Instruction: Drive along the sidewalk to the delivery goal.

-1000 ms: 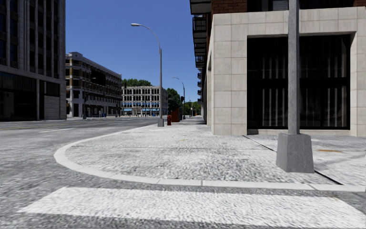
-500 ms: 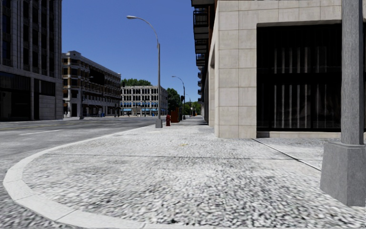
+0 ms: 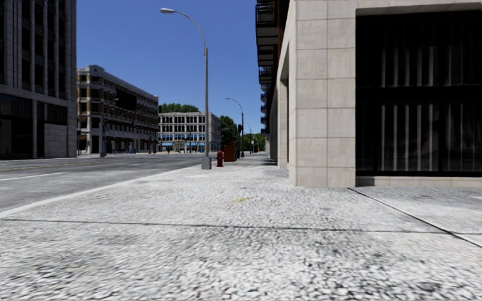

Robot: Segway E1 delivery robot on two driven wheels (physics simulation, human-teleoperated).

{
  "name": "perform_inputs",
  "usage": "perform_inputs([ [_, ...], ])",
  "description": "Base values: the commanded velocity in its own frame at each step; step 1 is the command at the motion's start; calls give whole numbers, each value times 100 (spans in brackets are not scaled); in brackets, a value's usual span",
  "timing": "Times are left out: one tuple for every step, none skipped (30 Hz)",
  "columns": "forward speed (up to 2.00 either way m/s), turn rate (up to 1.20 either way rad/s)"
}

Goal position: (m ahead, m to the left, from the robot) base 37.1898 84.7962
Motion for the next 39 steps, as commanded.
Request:
perform_inputs([
  [155,0],
  [155,0],
  [154,0],
  [154,0],
  [154,0],
  [154,0],
  [154,0],
  [154,0],
  [154,0],
  [154,0],
  [154,0],
  [154,0],
  [154,0],
  [154,0],
  [154,0],
  [154,0],
  [154,0],
  [154,0],
  [154,0],
  [154,0],
  [154,0],
  [154,0],
  [154,0],
  [154,0],
  [154,0],
  [154,0],
  [154,0],
  [154,0],
  [154,0],
  [154,0],
  [154,0],
  [154,0],
  [154,0],
  [154,0],
  [154,0],
  [154,0],
  [154,0],
  [154,0],
  [155,0],
])
